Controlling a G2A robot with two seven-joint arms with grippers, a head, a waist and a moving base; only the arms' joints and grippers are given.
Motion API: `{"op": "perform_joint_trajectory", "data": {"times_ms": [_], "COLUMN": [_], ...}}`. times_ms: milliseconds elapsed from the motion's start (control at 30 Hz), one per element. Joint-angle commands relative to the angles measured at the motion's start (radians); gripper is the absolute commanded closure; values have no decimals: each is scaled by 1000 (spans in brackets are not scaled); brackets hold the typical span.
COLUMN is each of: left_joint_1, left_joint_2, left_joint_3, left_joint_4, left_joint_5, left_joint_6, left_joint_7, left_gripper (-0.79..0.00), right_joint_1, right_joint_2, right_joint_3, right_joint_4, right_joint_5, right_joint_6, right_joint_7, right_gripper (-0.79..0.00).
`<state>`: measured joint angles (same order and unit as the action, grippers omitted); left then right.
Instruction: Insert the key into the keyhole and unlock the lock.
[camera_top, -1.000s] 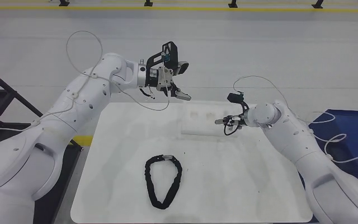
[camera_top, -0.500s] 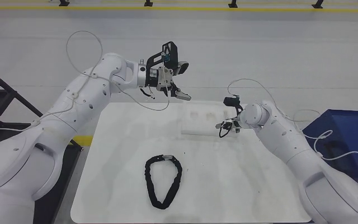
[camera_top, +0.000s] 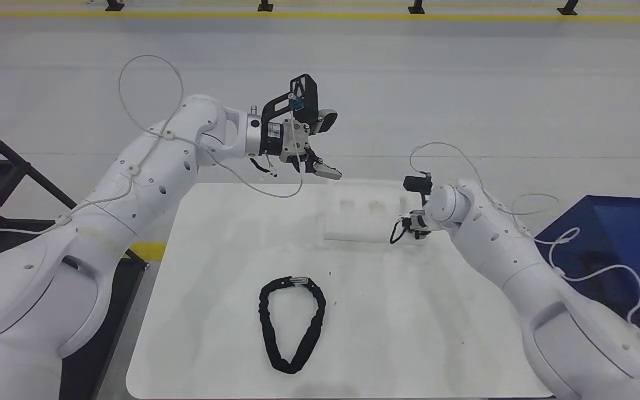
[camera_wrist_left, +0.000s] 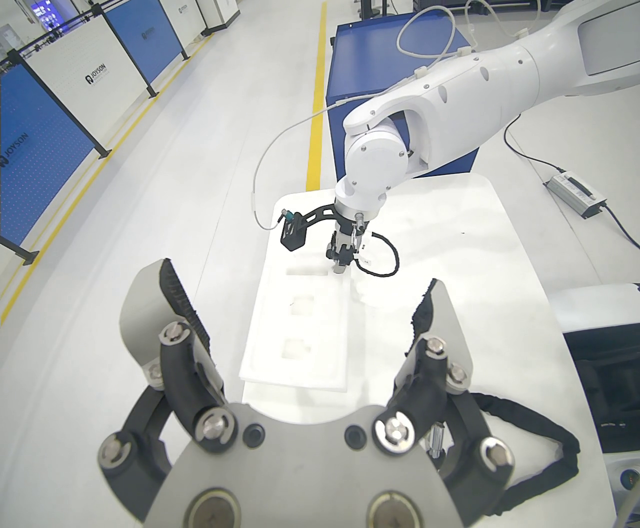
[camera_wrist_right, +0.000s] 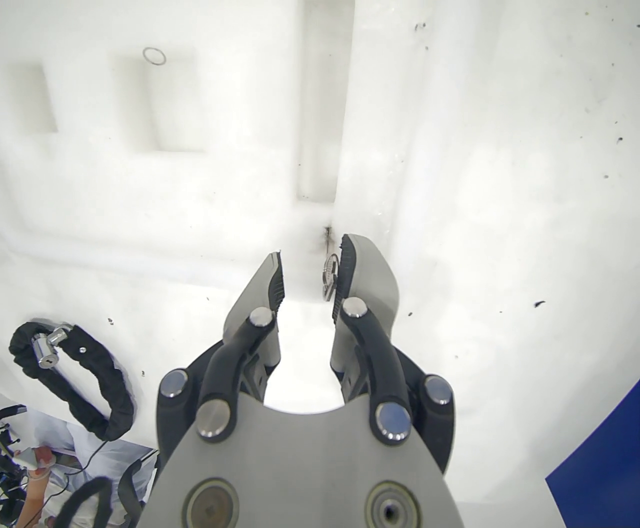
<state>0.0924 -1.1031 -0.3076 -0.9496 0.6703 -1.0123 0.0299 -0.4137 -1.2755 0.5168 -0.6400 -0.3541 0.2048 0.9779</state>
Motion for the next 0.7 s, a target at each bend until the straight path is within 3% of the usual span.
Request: {"op": "perform_joint_trajectory", "data": {"times_ms": [0, 133, 267, 667], "left_joint_1": [0, 0, 0, 0], "left_joint_2": [0, 0, 0, 0], "left_joint_3": [0, 0, 0, 0], "left_joint_4": [0, 0, 0, 0], "left_joint_5": [0, 0, 0, 0], "left_joint_6": [0, 0, 0, 0], "left_joint_7": [0, 0, 0, 0], "left_gripper": [-785, -785, -785, -785], "right_joint_1": [3, 11, 19, 69], "right_joint_2": [-9, -31, -52, -75], "right_joint_3": [-4, -13, -17, 2], "right_joint_4": [19, 53, 86, 124], "right_joint_5": [-6, -16, -24, -40], "right_joint_6": [7, 22, 34, 19], "right_joint_7": [0, -7, -16, 36], "right_gripper": [-154, -120, 0, 0]}}
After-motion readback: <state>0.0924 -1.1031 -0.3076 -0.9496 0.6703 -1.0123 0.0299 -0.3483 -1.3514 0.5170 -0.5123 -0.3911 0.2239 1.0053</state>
